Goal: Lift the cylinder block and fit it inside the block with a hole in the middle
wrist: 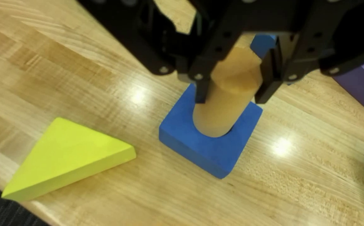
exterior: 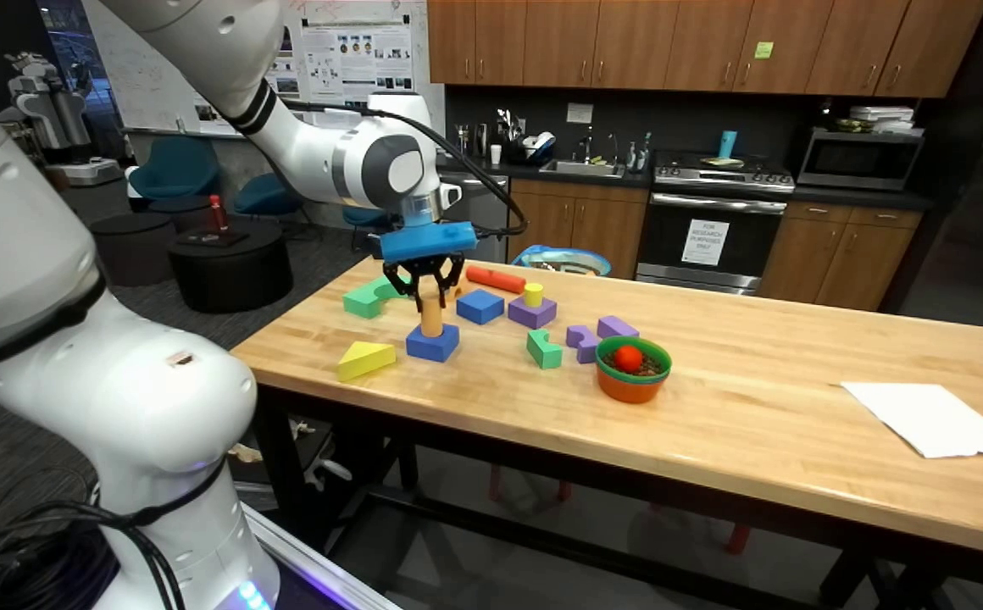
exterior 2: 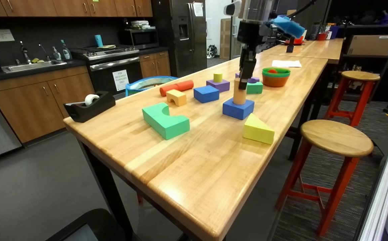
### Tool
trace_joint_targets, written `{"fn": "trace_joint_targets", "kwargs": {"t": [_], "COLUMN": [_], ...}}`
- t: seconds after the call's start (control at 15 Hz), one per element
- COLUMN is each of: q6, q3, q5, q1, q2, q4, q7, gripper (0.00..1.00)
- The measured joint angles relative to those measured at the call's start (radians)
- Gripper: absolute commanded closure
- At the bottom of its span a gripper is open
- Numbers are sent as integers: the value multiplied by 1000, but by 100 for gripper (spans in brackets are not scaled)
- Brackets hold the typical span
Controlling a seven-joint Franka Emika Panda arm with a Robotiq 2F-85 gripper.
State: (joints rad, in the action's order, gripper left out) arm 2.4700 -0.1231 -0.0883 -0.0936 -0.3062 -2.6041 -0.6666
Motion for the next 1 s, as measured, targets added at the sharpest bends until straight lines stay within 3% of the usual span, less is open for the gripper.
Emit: {"fn": "trace_joint_targets", "kwargs": {"t": [1.0], "q6": [0], "q3": [0], "q5": [1], "q1": [18], "q2": [101], "q4": [57], "q7": [1], "gripper": [84]}}
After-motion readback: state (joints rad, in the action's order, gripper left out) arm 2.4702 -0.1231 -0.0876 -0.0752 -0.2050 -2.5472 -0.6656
